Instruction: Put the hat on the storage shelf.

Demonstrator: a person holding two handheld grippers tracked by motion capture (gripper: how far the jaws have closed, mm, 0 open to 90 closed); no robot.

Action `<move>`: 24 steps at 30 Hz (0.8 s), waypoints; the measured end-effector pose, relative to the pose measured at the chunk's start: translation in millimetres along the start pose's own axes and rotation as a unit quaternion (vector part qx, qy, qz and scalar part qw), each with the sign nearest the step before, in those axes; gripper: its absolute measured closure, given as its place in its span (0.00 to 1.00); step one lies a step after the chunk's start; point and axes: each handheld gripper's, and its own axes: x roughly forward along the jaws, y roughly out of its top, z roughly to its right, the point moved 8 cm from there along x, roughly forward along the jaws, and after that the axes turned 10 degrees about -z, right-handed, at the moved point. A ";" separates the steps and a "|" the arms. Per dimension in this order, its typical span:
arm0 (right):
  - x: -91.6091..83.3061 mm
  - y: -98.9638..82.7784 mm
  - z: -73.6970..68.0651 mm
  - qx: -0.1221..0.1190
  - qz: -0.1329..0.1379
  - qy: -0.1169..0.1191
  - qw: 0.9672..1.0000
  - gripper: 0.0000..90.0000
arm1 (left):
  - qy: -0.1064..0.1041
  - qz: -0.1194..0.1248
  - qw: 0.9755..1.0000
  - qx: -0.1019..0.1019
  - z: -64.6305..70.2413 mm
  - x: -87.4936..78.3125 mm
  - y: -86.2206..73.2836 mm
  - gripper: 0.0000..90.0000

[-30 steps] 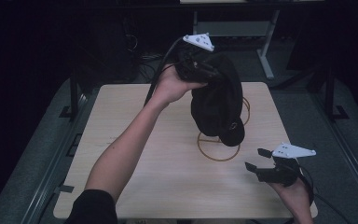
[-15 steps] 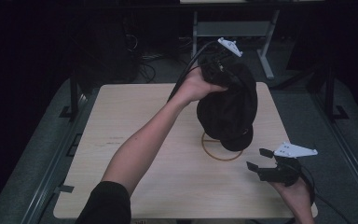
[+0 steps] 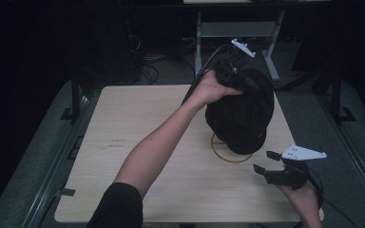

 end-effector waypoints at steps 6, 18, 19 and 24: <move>-7.2 -5.0 5.5 0.009 0.007 -0.009 1.000 0.27 | 0.002 -0.008 1.000 0.007 4.2 2.9 -0.3 0.53; -7.2 -6.5 6.6 0.011 0.006 -0.014 1.000 0.25 | 0.045 -0.012 0.999 0.012 3.7 -25.3 -15.3 0.43; -7.1 -6.6 6.4 0.012 0.005 -0.015 1.000 0.25 | 0.047 -0.010 0.999 0.011 3.8 -28.1 -17.2 0.42; -8.9 -6.5 6.9 0.014 0.008 -0.017 1.000 0.25 | 0.060 -0.009 0.998 0.007 3.4 -39.7 -30.6 0.40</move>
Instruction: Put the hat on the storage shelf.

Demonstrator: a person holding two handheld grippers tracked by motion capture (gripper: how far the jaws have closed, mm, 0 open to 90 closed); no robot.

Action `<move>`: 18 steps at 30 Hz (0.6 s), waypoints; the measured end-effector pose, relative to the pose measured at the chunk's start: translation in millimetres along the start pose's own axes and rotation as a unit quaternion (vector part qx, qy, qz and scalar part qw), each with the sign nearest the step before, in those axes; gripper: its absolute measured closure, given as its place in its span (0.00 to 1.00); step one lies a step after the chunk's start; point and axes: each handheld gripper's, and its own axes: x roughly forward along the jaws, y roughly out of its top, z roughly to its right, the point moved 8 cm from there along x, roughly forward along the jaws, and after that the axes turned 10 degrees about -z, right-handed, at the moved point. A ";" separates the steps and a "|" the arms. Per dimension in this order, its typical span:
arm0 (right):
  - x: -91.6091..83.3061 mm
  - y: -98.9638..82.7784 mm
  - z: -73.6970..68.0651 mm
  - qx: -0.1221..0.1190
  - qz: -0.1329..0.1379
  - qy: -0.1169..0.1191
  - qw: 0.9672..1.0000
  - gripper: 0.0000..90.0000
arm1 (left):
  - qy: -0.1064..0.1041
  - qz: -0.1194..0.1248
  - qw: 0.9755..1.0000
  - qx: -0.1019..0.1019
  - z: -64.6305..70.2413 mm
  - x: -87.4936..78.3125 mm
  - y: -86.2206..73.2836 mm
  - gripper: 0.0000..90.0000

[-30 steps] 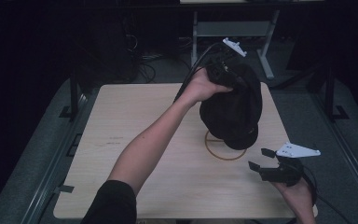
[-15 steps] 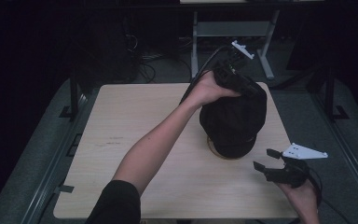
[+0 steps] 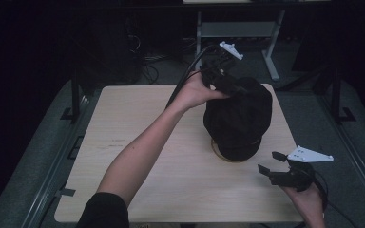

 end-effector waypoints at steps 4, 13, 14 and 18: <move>0.1 0.0 0.1 0.000 0.000 -0.002 1.000 0.24 | 0.010 0.001 1.000 -0.006 -2.3 -9.0 -11.0 0.39; 2.5 0.2 -0.5 -0.001 -0.003 -0.003 1.000 0.24 | 0.025 -0.009 0.999 -0.018 -3.9 -19.9 -33.3 0.37; 2.6 0.1 -0.4 -0.001 -0.003 -0.003 1.000 0.24 | 0.025 -0.006 0.999 -0.021 -4.2 -21.3 -35.6 0.37; 2.2 0.0 0.0 0.000 -0.002 -0.004 1.000 0.24 | 0.027 -0.010 0.999 -0.025 -6.6 -22.6 -44.9 0.37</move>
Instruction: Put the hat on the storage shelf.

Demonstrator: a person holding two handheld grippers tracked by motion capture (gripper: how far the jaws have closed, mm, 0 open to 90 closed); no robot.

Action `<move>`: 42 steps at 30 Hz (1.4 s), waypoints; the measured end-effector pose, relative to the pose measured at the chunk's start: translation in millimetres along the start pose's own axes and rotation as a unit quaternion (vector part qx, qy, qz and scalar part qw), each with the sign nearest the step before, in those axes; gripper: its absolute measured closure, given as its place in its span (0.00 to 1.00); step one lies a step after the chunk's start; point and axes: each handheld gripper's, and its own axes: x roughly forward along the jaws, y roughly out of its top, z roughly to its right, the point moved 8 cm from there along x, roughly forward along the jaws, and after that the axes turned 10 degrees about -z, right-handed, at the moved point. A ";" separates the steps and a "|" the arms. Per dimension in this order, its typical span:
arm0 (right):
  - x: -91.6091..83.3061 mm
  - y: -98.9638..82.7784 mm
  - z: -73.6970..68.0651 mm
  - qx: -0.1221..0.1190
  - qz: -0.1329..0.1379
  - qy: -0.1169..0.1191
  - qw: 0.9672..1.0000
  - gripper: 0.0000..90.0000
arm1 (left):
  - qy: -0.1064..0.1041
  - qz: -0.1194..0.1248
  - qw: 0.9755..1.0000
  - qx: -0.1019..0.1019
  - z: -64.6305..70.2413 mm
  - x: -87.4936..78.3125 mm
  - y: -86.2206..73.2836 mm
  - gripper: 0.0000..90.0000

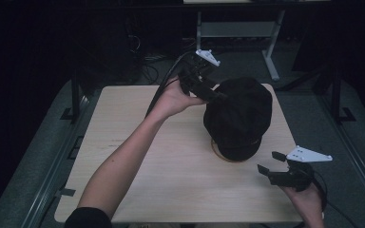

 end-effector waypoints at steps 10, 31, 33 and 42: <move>0.6 0.6 -1.1 -0.001 -0.001 0.000 1.000 0.24 | 0.007 -0.002 1.000 -0.009 -2.0 -1.3 -19.0 0.36; 3.2 1.8 -3.9 -0.007 -0.004 0.000 1.000 0.23 | 0.017 -0.006 0.999 -0.038 -3.3 5.4 -65.0 0.35; 3.3 1.8 -4.0 -0.007 -0.004 0.000 1.000 0.23 | 0.016 -0.009 0.999 -0.042 -3.4 7.1 -69.4 0.35; 5.3 1.7 -5.3 -0.009 -0.006 0.002 1.000 0.23 | 0.016 -0.003 0.998 -0.056 -3.4 8.2 -83.2 0.34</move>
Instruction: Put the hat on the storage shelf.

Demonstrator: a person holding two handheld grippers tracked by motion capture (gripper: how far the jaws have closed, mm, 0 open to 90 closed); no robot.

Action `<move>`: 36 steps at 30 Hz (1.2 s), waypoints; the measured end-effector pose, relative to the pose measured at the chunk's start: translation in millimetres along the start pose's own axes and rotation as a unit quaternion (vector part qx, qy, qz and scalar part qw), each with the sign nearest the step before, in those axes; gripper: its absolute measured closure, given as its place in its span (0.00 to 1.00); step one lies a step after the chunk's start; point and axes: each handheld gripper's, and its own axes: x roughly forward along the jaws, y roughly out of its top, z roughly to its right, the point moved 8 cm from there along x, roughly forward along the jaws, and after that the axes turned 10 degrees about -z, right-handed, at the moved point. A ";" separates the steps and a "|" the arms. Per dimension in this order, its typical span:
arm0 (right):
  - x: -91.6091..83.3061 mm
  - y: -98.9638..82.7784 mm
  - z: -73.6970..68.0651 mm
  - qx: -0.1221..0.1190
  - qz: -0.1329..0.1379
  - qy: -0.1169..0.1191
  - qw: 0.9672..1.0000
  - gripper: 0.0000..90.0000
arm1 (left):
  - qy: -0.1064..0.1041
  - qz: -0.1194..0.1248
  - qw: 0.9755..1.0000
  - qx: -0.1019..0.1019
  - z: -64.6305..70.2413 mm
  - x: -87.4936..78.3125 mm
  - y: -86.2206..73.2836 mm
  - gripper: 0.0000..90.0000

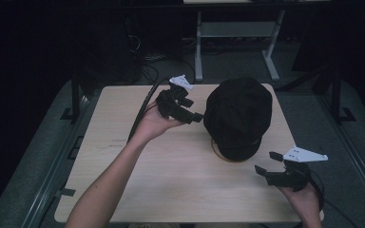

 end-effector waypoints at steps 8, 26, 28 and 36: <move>0.9 0.0 0.0 -0.001 -0.001 -0.001 1.000 0.22 | 0.002 -0.001 1.000 -0.009 -4.6 -0.9 -15.3 0.33; -1.5 -0.5 1.3 0.000 0.001 -0.005 1.000 0.22 | 0.004 -0.007 1.000 -0.015 -2.9 3.7 -41.6 0.32; -1.5 -0.6 1.0 -0.001 0.001 -0.004 1.000 0.22 | 0.004 -0.009 1.000 -0.014 -2.1 4.5 -44.7 0.32; -1.3 -2.3 2.6 0.003 0.000 -0.006 1.000 0.22 | 0.003 -0.011 1.000 -0.019 -1.4 10.2 -55.9 0.32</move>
